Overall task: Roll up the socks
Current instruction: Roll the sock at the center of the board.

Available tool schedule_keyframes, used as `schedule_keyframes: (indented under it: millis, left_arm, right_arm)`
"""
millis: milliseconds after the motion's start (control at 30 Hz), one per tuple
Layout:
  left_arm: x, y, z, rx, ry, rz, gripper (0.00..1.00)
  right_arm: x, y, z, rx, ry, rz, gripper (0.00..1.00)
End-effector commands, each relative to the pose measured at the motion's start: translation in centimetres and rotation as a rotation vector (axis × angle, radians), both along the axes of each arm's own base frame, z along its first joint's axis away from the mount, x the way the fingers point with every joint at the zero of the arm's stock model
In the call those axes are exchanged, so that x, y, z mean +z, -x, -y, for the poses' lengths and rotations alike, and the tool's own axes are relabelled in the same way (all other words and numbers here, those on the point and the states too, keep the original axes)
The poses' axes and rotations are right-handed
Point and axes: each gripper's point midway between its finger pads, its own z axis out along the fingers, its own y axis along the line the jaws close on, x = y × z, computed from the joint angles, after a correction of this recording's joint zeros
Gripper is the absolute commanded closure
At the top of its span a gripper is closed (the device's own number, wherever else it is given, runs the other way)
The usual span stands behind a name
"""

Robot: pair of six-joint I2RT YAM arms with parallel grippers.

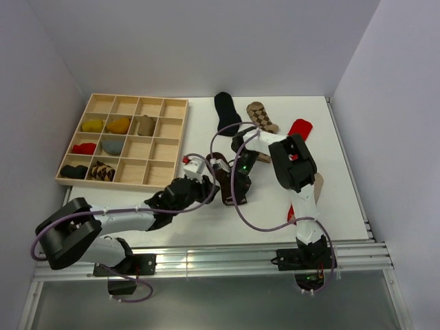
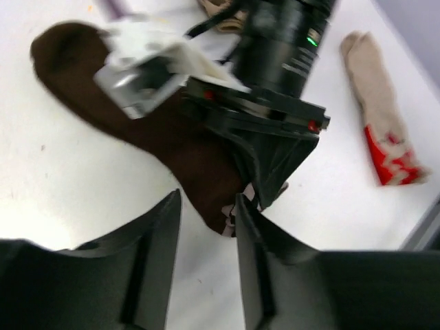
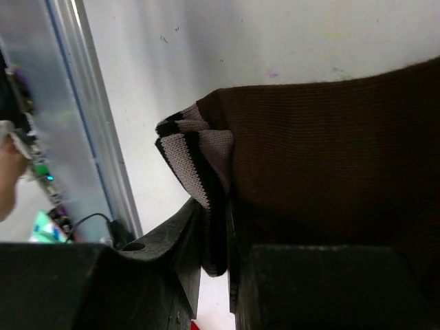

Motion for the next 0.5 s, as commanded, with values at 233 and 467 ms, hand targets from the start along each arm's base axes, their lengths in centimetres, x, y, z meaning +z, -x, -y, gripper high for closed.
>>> schedule_keyframes:
  millis: [233,467]
  left_arm:
    - [-2.5,0.5,7.1,-0.21,-0.331,0.206,0.53]
    - [-5.0,0.9,8.8,-0.299,-0.387,0.174,0.52]
  right_arm:
    - [0.3,0.3,1.4,-0.004,0.068,-0.132,0.82]
    - [0.1,-0.2,1.8,-0.009,0.077,-0.111,0.82]
